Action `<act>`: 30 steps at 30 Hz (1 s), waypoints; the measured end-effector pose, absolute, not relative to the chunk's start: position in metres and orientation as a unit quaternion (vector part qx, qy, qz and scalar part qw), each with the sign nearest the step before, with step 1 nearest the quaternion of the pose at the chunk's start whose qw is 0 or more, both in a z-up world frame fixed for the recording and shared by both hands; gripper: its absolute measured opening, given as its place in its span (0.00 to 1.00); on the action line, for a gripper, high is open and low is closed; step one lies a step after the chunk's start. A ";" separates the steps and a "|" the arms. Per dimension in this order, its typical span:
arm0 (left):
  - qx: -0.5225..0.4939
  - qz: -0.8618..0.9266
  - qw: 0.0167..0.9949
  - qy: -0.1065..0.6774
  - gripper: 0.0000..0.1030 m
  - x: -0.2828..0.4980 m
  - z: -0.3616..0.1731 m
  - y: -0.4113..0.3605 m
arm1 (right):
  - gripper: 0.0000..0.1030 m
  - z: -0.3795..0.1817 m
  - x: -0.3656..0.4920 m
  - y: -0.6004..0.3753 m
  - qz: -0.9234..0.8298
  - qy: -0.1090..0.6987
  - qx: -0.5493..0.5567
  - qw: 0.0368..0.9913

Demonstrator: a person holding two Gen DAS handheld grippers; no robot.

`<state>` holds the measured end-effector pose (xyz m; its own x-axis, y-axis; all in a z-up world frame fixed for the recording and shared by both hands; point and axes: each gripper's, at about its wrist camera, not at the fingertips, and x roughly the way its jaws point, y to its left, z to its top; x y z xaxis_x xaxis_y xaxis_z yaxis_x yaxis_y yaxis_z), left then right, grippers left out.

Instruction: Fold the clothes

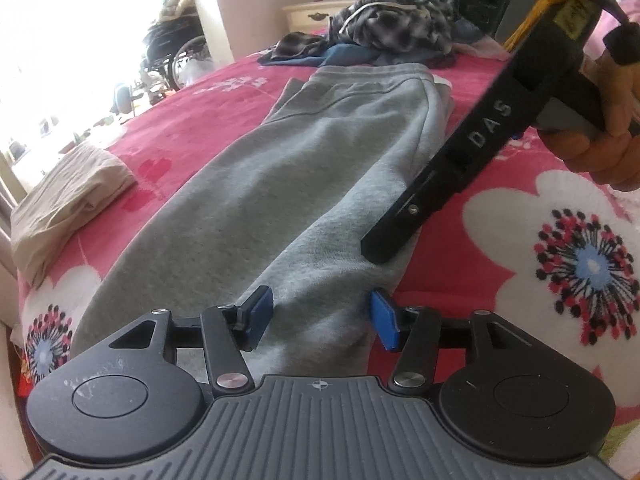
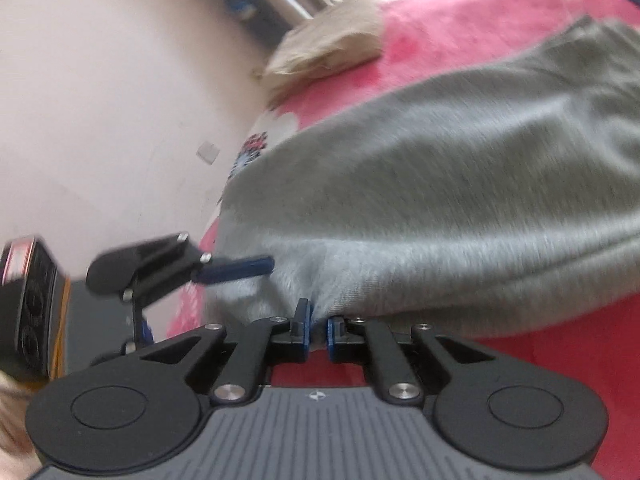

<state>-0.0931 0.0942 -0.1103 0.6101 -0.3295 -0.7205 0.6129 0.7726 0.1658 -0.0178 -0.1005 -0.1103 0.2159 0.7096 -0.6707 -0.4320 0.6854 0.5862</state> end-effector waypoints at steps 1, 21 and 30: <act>0.206 -0.272 0.872 0.350 0.52 -0.091 -0.111 0.094 | 0.08 -0.110 -0.019 -0.103 0.378 0.499 0.135 0.768; 0.323 -0.228 0.870 0.295 0.08 -0.110 -0.114 0.074 | 0.14 -0.115 -0.009 -0.151 0.326 0.517 0.326 0.721; 0.387 -0.199 0.865 0.249 0.06 -0.129 -0.114 0.066 | 0.20 -0.099 -0.008 -0.145 0.313 0.560 0.388 0.662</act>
<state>-0.1294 0.0663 -0.1137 0.7966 -0.1521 -0.5851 0.5374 0.6216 0.5699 -0.0077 -0.1445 -0.0990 0.1771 0.8490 -0.4978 0.0195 0.5027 0.8642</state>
